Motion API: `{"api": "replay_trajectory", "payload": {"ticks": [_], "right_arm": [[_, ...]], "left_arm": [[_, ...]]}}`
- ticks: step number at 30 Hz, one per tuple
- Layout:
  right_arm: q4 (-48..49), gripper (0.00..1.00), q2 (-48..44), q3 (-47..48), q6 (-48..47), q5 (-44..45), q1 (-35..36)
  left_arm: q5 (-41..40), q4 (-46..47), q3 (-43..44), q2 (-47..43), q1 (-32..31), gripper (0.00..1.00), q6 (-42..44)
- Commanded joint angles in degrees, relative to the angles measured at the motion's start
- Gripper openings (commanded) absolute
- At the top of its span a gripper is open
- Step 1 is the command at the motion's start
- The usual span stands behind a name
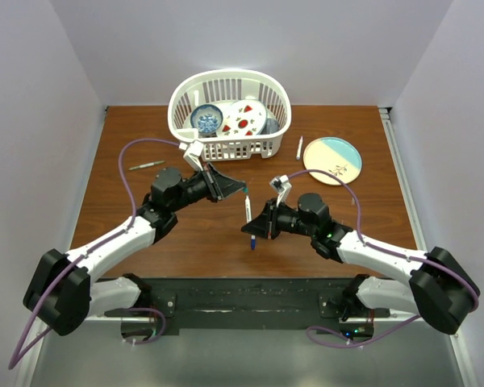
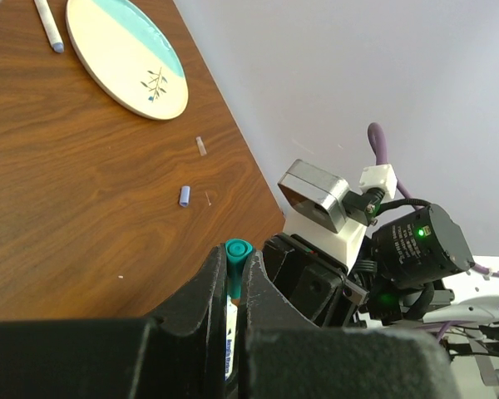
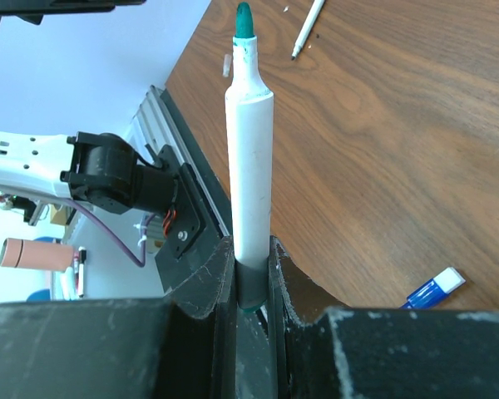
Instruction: Insert the pens into the pen caps
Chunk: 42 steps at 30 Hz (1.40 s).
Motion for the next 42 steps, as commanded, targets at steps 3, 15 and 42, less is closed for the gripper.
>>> {"api": "replay_trajectory", "payload": {"ticks": [3,15,42], "right_arm": [[2.7,0.00,-1.6,1.7,0.6,-0.2,0.4],[2.6,0.00,-2.5,1.5,0.9,0.2,0.4],[1.5,0.00,-3.2,0.7,1.4,0.4,0.5]], "left_arm": [[0.7,3.2,0.0,0.4,-1.0,0.00,1.1],[0.2,1.1,-0.1,0.1,-1.3,0.00,2.8],[-4.1,-5.1,4.1,-0.4,-1.5,0.00,2.8]]}}
